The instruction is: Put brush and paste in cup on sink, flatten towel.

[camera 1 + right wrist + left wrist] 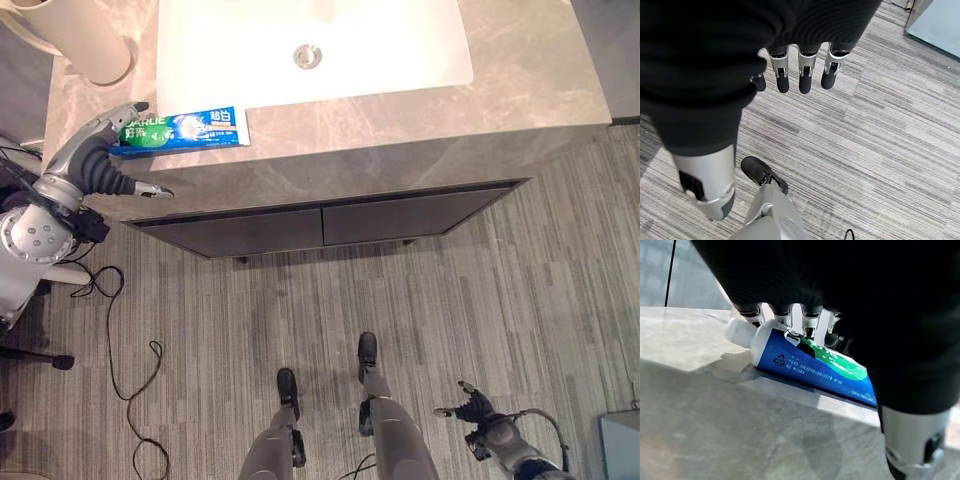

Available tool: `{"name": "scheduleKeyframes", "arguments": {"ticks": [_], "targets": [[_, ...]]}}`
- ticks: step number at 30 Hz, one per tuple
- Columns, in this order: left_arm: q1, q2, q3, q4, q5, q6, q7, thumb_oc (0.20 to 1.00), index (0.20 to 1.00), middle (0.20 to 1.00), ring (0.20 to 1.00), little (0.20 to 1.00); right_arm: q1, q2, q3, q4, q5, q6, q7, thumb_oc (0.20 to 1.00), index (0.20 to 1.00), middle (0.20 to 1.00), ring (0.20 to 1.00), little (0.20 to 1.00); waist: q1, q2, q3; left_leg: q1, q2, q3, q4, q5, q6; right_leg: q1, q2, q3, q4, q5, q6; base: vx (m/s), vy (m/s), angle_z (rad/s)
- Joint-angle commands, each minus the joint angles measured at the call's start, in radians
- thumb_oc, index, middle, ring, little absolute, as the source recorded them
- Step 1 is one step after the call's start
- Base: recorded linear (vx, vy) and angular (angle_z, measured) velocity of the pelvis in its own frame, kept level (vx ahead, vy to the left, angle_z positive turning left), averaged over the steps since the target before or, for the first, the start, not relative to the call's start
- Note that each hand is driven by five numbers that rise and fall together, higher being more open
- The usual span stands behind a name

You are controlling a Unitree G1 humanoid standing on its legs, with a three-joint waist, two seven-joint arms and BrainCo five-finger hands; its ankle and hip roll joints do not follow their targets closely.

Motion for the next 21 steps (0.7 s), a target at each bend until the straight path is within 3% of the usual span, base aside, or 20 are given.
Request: {"name": "scheduleKeyframes", "arguments": {"ticks": [1, 4, 5, 13, 14, 17, 19, 21], "targets": [[0.002, 0.018, 0.083, 0.044, -0.008, -0.013, 0.016, 1.0, 1.0, 1.0, 1.0, 1.0, 0.044, -0.006, -0.003, 0.021, 0.019, 0.0, -0.012, 1.0, 1.0, 1.0, 1.0, 1.0, 0.002, -0.022, -0.016, 0.008, -0.006, 0.019, 0.007, 0.007, -0.025, -0.007, -0.094, 0.072, 0.001, 0.013, 0.149, 0.0, 0.0, 0.0], [-0.001, 0.013, 0.081, 0.042, -0.016, -0.012, 0.015, 1.0, 1.0, 1.0, 1.0, 1.0, 0.043, -0.006, 0.0, 0.016, 0.02, 0.0, -0.009, 1.0, 1.0, 1.0, 1.0, 1.0, 0.001, -0.023, -0.016, 0.005, -0.006, 0.02, 0.007, 0.006, -0.025, -0.01, -0.092, 0.074, 0.001, 0.012, 0.148, 0.0, 0.0, 0.0], [-0.001, 0.011, 0.082, 0.041, -0.019, -0.012, 0.016, 0.944, 0.944, 0.944, 0.944, 0.944, 0.042, -0.006, 0.0, 0.015, 0.02, 0.0, -0.01, 1.0, 1.0, 1.0, 1.0, 1.0, 0.001, -0.023, -0.016, 0.003, -0.005, 0.02, 0.007, 0.006, -0.025, -0.011, -0.092, 0.074, 0.001, 0.013, 0.148, 0.0, 0.0, 0.0], [-0.008, 0.01, 0.075, 0.026, -0.004, -0.008, 0.018, 0.859, 0.859, 0.859, 0.859, 0.859, 0.042, -0.009, 0.0, 0.011, 0.02, 0.0, -0.014, 1.0, 1.0, 1.0, 1.0, 1.0, 0.0, -0.025, -0.008, -0.002, -0.003, 0.023, 0.007, 0.009, -0.025, -0.021, -0.086, 0.079, 0.001, 0.014, 0.145, 0.0, 0.0, 0.0], [-0.003, 0.006, 0.081, 0.026, -0.011, -0.008, 0.017, 0.799, 0.799, 0.799, 0.799, 0.799, 0.042, -0.008, -0.001, 0.013, 0.019, 0.0, -0.015, 1.0, 1.0, 1.0, 1.0, 1.0, 0.0, -0.026, -0.008, -0.002, -0.003, 0.023, 0.007, 0.009, -0.025, -0.021, -0.085, 0.081, 0.001, 0.014, 0.145, 0.0, 0.0, 0.0], [0.009, 0.005, 0.091, 0.023, -0.014, -0.008, 0.016, 0.821, 0.821, 0.821, 0.821, 0.821, 0.045, -0.01, -0.005, 0.014, 0.02, 0.001, -0.015, 1.0, 1.0, 1.0, 1.0, 1.0, 0.001, -0.026, -0.008, -0.002, -0.001, 0.025, 0.007, 0.01, -0.025, -0.024, -0.083, 0.083, 0.001, 0.013, 0.144, 0.0, 0.0, 0.0], [0.011, 0.001, 0.094, 0.023, -0.023, -0.009, 0.014, 0.736, 0.736, 0.736, 0.736, 0.736, 0.047, -0.01, -0.004, 0.014, 0.02, 0.002, -0.015, 1.0, 1.0, 1.0, 1.0, 1.0, 0.001, -0.028, -0.009, -0.002, 0.001, 0.027, 0.007, 0.01, -0.026, -0.025, -0.082, 0.084, 0.001, 0.014, 0.143, 0.0, 0.0, 0.0], [0.011, -0.001, 0.095, 0.017, -0.022, -0.009, 0.013, 0.752, 0.752, 0.752, 0.752, 0.752, 0.049, -0.011, -0.004, 0.017, 0.019, 0.001, -0.014, 1.0, 1.0, 1.0, 1.0, 1.0, 0.0, -0.028, -0.011, -0.005, 0.002, 0.024, 0.007, 0.011, -0.026, -0.027, -0.082, 0.085, 0.001, 0.013, 0.142, 0.0, 0.0, 0.0]]}}
